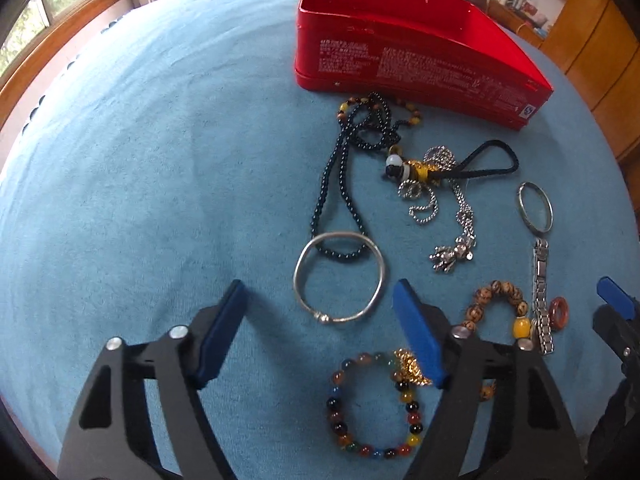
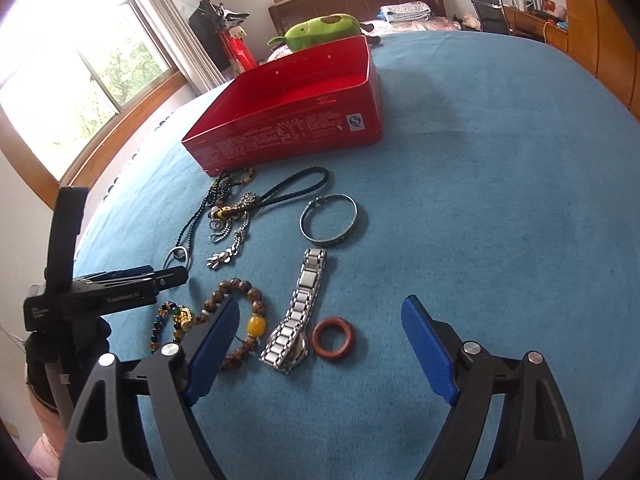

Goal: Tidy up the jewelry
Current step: 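Grasp the silver bangle with the left gripper while the right grasps a small silver ring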

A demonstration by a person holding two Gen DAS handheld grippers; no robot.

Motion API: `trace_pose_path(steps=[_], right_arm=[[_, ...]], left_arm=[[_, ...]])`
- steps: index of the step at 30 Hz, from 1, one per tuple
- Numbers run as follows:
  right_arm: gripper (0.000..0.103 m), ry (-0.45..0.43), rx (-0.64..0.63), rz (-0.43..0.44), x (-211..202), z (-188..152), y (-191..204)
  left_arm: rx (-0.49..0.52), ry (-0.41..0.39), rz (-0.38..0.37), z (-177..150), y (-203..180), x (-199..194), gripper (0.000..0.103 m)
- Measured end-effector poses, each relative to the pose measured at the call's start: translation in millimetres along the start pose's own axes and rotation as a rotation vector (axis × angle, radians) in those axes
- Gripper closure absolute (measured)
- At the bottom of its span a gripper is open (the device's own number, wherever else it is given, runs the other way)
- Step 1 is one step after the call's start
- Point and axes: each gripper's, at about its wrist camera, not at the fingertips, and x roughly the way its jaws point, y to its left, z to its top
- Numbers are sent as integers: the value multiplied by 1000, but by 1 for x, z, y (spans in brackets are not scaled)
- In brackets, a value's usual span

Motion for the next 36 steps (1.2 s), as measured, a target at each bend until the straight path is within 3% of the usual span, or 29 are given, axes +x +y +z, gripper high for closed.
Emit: trace_pose_path(steps=[4,6,8,10,12,14,19,25,27,29,35,36], right_arm=[[19,3,-1,3,5,6,-1],[19,2,4,1,8,10,-3],[19,0,8,0,10,14,-4],[19,-3,9,-1,11,18,-5],[19,-6,7,-3,11,23,-4],[19,-9,2,-4,12,28,-2],[19,-2,-5,2,20,36,4],[19,32,-22,9,35,32,11],[19,32,-21,13,37,31,10],[19,30,-21,10,37,32,10],[19,14,-26,23,33,31,11],[19,10,-29,24,32,31,12]], left_arm=[[4,3,-28,2,-3,-1,44],[4,4,-36,3,-5,-1,59],[1,4,-52,2,-4,0,63],[-6,0,-49,2,-3,1,85],[-23,3,-81,-2,4,-2,96],[-27,6,-104,-2,7,-2,99],[-14,-2,-108,-3,7,-4,96],[9,-5,-105,0,-5,-1,79],[10,7,-142,0,-10,-3,50],[22,-12,-123,1,-18,-7,41],[51,-15,2,9,-42,11,43],[66,-32,37,10,-49,12,47]])
